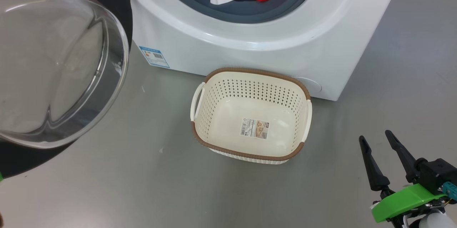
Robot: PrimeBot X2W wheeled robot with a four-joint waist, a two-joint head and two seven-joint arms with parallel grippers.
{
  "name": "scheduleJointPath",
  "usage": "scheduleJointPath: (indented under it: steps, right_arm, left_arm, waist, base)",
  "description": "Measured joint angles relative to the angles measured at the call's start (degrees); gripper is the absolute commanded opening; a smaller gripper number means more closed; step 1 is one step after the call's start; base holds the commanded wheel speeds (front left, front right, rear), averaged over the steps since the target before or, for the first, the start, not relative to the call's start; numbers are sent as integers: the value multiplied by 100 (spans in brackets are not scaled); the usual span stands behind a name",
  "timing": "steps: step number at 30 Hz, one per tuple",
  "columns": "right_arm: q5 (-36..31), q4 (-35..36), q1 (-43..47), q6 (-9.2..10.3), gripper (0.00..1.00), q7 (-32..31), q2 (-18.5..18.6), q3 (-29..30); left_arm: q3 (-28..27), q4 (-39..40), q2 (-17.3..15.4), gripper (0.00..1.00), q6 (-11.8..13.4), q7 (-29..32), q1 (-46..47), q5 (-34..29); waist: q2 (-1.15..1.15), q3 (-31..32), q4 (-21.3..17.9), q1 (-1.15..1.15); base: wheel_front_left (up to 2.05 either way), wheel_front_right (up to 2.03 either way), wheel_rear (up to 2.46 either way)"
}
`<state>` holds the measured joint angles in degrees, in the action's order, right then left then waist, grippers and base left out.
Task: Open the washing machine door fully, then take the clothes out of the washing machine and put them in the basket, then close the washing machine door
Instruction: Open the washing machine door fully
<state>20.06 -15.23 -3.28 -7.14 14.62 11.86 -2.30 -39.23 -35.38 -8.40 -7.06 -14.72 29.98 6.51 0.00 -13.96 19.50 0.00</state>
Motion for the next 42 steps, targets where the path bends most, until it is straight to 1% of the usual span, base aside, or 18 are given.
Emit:
scheduleJointPath:
  steps: [4,5,6,7,8,9,10,12,13,20,26,27,33,37,42]
  right_arm:
    - [0,2,2,0,100,0,-13,2]
    - [-1,3,4,0,100,0,-30,2]
    - [-4,5,7,0,100,0,-47,1]
    - [-5,7,9,0,100,0,-67,2]
    - [-5,8,10,0,100,0,-85,3]
    - [-5,12,18,0,100,1,-99,4]
    - [-7,16,31,0,100,0,-110,3]
    - [-7,18,87,0,100,0,-119,5]
    - [-7,18,102,0,100,0,-130,4]
    - [-7,46,174,0,100,1,-177,65]
    - [-5,49,229,0,100,1,-250,163]
    - [-5,49,229,0,100,1,-250,163]
    - [-5,59,324,0,100,0,-292,198]
    - [-5,63,328,0,100,1,-311,238]
    - [-5,73,328,0,100,0,-332,294]
  left_arm:
    - [216,289,144,0,-5,0,-284,5]
    - [452,427,201,2,-5,0,-457,127]
    - [603,512,205,13,-10,0,-577,186]
    - [705,604,213,27,-11,0,-697,236]
    - [799,703,214,27,-11,0,-828,307]
    - [899,800,213,40,-11,0,-969,386]
    - [973,886,220,49,-11,0,-1099,445]
    - [1103,1061,232,97,-11,0,-1323,569]
    - [1191,1150,233,100,-11,0,-1417,591]
    - [1898,1758,260,100,-11,0,-2063,776]
    - [2362,2163,409,100,-11,0,-2426,749]
    - [2362,2163,409,100,-11,0,-2426,749]
    - [2780,2369,434,100,-12,0,-2657,744]
    - [3032,2462,394,100,-12,0,-2769,769]
    - [3185,2514,380,100,-12,0,-2827,815]
  waist:
    - [0,93,-17,0]
    - [0,150,-26,0]
    - [0,186,-33,0]
    - [0,221,-44,0]
    - [0,256,-56,0]
    - [0,293,-70,0]
    - [0,328,-84,0]
    - [0,400,-114,0]
    - [0,436,-132,0]
    - [0,614,-336,0]
    - [0,714,-555,0]
    - [0,714,-555,0]
    - [0,770,-812,0]
    - [0,789,-1001,0]
    - [0,796,-1240,0]
  base:
    - [0,0,0]
    - [0,0,0]
    - [0,0,0]
    - [0,0,0]
    - [0,0,0]
    - [0,0,0]
    - [0,0,0]
    - [0,0,0]
    - [0,0,0]
    - [0,0,0]
    - [0,0,0]
    - [0,0,0]
    - [0,0,0]
    - [0,0,0]
    - [0,0,0]
